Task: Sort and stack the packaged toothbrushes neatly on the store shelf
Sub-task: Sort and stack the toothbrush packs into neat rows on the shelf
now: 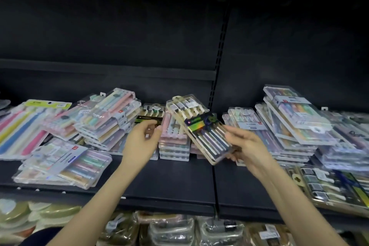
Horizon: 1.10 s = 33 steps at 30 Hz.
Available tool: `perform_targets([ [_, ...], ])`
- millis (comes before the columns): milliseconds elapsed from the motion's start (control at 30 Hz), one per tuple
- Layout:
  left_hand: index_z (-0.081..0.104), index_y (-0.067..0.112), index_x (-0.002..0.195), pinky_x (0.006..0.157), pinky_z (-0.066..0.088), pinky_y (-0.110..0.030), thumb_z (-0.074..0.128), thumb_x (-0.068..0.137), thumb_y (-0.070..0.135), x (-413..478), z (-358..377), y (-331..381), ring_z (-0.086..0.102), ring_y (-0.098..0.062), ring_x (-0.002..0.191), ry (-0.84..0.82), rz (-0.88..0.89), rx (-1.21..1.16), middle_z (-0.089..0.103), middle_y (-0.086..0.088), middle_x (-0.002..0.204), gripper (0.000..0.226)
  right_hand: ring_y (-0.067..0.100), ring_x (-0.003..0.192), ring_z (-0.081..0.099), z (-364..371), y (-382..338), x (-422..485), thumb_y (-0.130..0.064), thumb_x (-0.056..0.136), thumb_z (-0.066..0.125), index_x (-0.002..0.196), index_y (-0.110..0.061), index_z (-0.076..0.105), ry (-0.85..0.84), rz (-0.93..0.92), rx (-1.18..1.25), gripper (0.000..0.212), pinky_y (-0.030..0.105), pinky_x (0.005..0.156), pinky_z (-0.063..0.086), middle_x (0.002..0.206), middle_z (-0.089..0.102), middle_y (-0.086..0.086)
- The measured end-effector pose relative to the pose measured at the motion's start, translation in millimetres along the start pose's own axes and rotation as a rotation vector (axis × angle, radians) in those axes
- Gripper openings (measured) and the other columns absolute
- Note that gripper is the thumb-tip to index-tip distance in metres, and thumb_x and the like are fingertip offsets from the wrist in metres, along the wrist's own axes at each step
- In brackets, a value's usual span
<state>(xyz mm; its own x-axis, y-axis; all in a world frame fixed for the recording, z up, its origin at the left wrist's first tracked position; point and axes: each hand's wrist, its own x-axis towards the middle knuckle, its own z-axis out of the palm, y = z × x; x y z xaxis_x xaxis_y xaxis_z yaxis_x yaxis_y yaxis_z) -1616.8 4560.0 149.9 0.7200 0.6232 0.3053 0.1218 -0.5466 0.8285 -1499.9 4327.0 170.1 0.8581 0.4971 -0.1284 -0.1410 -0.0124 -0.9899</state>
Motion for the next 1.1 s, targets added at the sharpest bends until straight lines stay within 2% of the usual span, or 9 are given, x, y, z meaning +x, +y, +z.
perform_targets([
  [100, 0.053, 0.026, 0.131, 0.094, 0.035, -0.025, 0.053, 0.079, 0.070, -30, -5, 13, 0.042, -0.008, 0.118, -0.016, 0.329, 0.135, 0.048, 0.011, 0.125, 0.067, 0.009, 0.054, 0.058, -33, 3, -30, -0.009, 0.090, 0.058, 0.112, -0.021, 0.069, -0.102, 0.027, -0.116, 0.027, 0.019, 0.041, 0.037, 0.077, 0.072, 0.000],
  [200, 0.044, 0.033, 0.139, 0.105, 0.031, -0.035, 0.050, 0.068, 0.080, -53, 4, 14, 0.029, -0.011, 0.134, -0.297, 0.564, 0.254, 0.036, 0.007, 0.145, 0.085, 0.010, 0.061, 0.059, -51, 17, -52, -0.007, 0.088, 0.060, 0.106, -0.024, 0.072, -0.146, 0.100, -0.204, 0.027, 0.021, 0.045, 0.035, 0.083, 0.073, 0.003],
  [333, -0.002, 0.065, 0.132, 0.117, 0.001, -0.035, 0.027, 0.052, 0.098, -72, 34, -4, -0.013, -0.002, 0.140, -0.729, 0.554, 0.570, -0.009, 0.023, 0.152, 0.091, 0.006, 0.059, 0.055, -62, 35, -63, -0.006, 0.091, 0.058, 0.107, -0.022, 0.072, -0.183, 0.196, -0.320, 0.027, 0.016, 0.044, 0.032, 0.081, 0.071, -0.001],
  [400, -0.008, 0.067, 0.130, 0.115, -0.003, -0.032, 0.022, 0.053, 0.098, -75, 49, -13, -0.013, -0.004, 0.142, -0.745, 0.544, 0.633, -0.006, 0.017, 0.156, 0.088, 0.005, 0.060, 0.055, -62, 41, -61, -0.007, 0.093, 0.058, 0.110, -0.022, 0.070, -0.188, 0.221, -0.340, 0.026, 0.016, 0.047, 0.034, 0.081, 0.070, -0.004],
  [567, 0.015, 0.053, 0.145, 0.113, 0.017, -0.036, 0.024, 0.058, 0.094, -71, 72, -24, 0.017, -0.018, 0.140, -0.683, 0.497, 0.713, 0.023, 0.002, 0.153, 0.096, 0.006, 0.102, 0.061, -55, 60, -48, -0.007, 0.089, 0.065, 0.108, -0.020, 0.069, 0.006, 0.114, -0.358, 0.023, 0.016, 0.088, 0.044, 0.116, 0.068, 0.002],
  [733, 0.029, 0.046, 0.145, 0.106, 0.023, -0.038, 0.039, 0.068, 0.087, -80, 90, -18, 0.026, -0.021, 0.136, -0.504, 0.445, 0.795, 0.036, -0.001, 0.145, 0.088, 0.014, 0.109, 0.060, -55, 65, -47, -0.018, 0.090, 0.065, 0.118, -0.016, 0.067, 0.132, -0.016, -0.804, 0.028, 0.023, 0.090, 0.044, 0.112, 0.067, 0.000],
  [867, 0.052, 0.036, 0.134, 0.101, 0.034, -0.042, 0.024, 0.072, 0.087, -83, 79, -11, 0.041, -0.026, 0.128, -0.433, 0.479, 0.737, 0.049, -0.005, 0.136, 0.085, 0.017, 0.108, 0.061, -46, 60, -51, -0.027, 0.093, 0.059, 0.117, -0.022, 0.068, 0.192, -0.107, -1.136, 0.027, 0.027, 0.087, 0.047, 0.116, 0.068, -0.001],
  [1000, 0.074, 0.011, 0.101, 0.079, 0.048, -0.043, 0.040, 0.090, 0.059, -53, 41, -21, 0.060, -0.035, 0.094, 0.047, 0.434, 0.512, 0.065, -0.016, 0.104, 0.060, 0.018, 0.111, 0.057, -26, 62, -47, -0.034, 0.091, 0.061, 0.117, -0.022, 0.068, 0.209, -0.306, -1.127, 0.029, 0.028, 0.092, 0.042, 0.117, 0.065, -0.002],
  [1100, 0.067, -0.006, 0.103, 0.084, 0.043, -0.050, 0.058, 0.093, 0.030, -19, 15, -33, 0.055, -0.045, 0.095, 0.250, 0.086, 0.530, 0.060, -0.032, 0.102, 0.038, 0.020, 0.117, 0.053, -6, 69, -38, -0.039, 0.092, 0.059, 0.122, -0.021, 0.066, 0.113, -0.388, -1.153, 0.036, 0.028, 0.102, 0.033, 0.125, 0.062, -0.001],
])
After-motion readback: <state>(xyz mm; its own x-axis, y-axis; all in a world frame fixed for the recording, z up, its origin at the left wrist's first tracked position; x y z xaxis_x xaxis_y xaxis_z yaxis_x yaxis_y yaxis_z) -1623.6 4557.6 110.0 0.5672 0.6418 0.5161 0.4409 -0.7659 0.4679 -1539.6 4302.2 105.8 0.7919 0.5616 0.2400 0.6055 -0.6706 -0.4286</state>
